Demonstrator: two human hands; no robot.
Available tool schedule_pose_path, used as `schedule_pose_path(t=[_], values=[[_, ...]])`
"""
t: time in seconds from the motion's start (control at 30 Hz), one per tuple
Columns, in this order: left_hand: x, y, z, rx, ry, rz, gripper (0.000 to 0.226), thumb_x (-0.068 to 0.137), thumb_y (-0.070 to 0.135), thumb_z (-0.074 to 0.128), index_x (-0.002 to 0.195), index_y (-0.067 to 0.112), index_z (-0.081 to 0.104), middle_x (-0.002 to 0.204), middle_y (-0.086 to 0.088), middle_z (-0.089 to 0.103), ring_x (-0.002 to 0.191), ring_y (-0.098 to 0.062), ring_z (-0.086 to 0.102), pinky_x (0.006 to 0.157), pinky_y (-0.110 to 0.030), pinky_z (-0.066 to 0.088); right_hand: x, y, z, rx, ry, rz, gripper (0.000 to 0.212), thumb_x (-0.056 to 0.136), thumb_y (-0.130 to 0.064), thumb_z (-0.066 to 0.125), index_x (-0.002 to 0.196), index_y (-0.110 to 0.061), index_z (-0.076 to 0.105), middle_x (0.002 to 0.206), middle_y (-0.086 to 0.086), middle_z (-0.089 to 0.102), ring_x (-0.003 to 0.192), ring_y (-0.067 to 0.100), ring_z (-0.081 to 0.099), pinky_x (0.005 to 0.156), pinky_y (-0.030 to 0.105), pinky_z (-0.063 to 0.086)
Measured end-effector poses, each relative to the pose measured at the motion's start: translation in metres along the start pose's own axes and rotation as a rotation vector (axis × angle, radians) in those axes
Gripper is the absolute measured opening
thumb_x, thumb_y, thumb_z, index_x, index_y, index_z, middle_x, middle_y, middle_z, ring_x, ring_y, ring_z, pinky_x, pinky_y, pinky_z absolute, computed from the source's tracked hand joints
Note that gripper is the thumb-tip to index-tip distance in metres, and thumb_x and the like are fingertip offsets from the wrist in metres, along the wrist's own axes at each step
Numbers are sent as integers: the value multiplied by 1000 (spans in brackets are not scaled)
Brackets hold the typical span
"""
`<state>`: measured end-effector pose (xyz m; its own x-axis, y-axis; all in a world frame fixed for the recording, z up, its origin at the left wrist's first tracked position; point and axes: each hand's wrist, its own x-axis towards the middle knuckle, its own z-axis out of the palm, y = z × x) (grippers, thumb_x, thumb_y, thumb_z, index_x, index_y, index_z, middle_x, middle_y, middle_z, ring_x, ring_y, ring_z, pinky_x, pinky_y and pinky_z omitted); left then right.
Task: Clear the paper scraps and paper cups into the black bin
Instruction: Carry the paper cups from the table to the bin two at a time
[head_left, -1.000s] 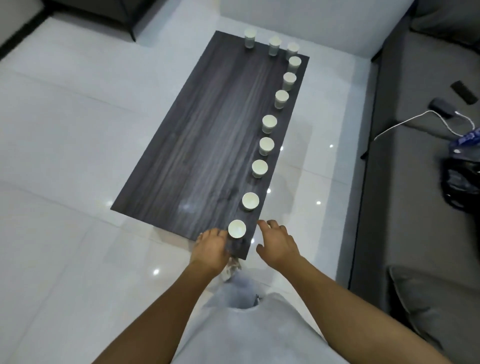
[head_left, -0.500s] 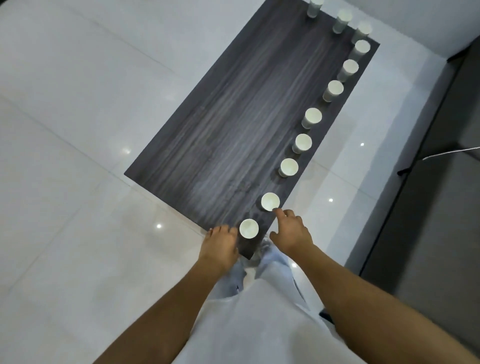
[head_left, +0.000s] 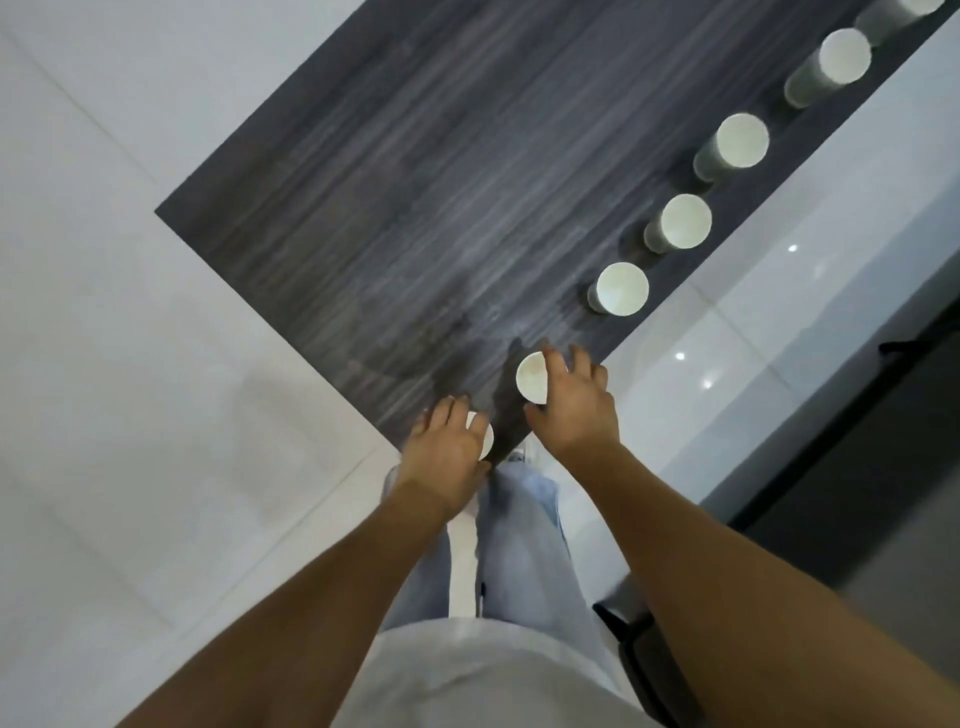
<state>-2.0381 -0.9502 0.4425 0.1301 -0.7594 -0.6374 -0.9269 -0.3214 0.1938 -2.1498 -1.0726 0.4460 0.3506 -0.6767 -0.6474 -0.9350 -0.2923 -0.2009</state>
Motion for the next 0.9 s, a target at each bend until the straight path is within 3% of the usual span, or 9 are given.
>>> schedule_pose_path(t=[0.13, 0.2, 0.33, 0.57, 0.7, 0.9], values=[[28, 6, 43, 32, -116, -8, 71, 93, 43, 54, 149, 28, 14, 159, -7, 6, 146, -36, -2, 116, -55, 9, 31, 9, 32, -21, -40, -69, 82, 84, -31, 71, 148, -27, 21, 157, 6, 19, 140, 34, 22, 108, 46, 39], [31, 5, 60, 34, -144, -27, 74, 91, 35, 59, 149, 29, 13, 159, -8, 2, 146, -36, -4, 116, -57, 11, 37, 8, 46, -23, -53, -110, 81, 84, -24, 72, 148, -26, 22, 157, 5, 19, 141, 32, 22, 110, 44, 37], [24, -2, 73, -25, -87, -67, 70, 89, 16, 61, 146, 24, 21, 158, -10, 8, 145, -33, 7, 112, -46, 26, 34, 5, 58, -40, -77, -140, 74, 87, -16, 67, 148, -23, 25, 155, 2, 24, 139, 28, 24, 109, 37, 35], [-21, -20, 27, -169, 12, -213, 62, 89, 15, 57, 144, 26, 29, 156, -8, 17, 143, -29, 16, 108, -39, 33, -4, -25, 22, -103, -119, -212, 66, 87, -18, 68, 142, -20, 32, 150, 4, 30, 136, 28, 29, 106, 36, 40], [-62, -32, -17, -293, 118, -344, 58, 88, 22, 62, 140, 27, 35, 152, -3, 28, 139, -25, 25, 106, -34, 38, -36, -64, -14, -132, -135, -287, 68, 86, -16, 68, 143, -22, 32, 150, 3, 31, 136, 27, 29, 104, 39, 43], [-124, -68, -64, -425, 245, -523, 54, 91, 28, 61, 141, 26, 38, 153, -2, 28, 138, -24, 30, 105, -32, 40, -78, -133, -51, -198, -139, -415, 67, 86, -14, 66, 143, -24, 32, 146, 1, 32, 134, 26, 29, 99, 42, 46]])
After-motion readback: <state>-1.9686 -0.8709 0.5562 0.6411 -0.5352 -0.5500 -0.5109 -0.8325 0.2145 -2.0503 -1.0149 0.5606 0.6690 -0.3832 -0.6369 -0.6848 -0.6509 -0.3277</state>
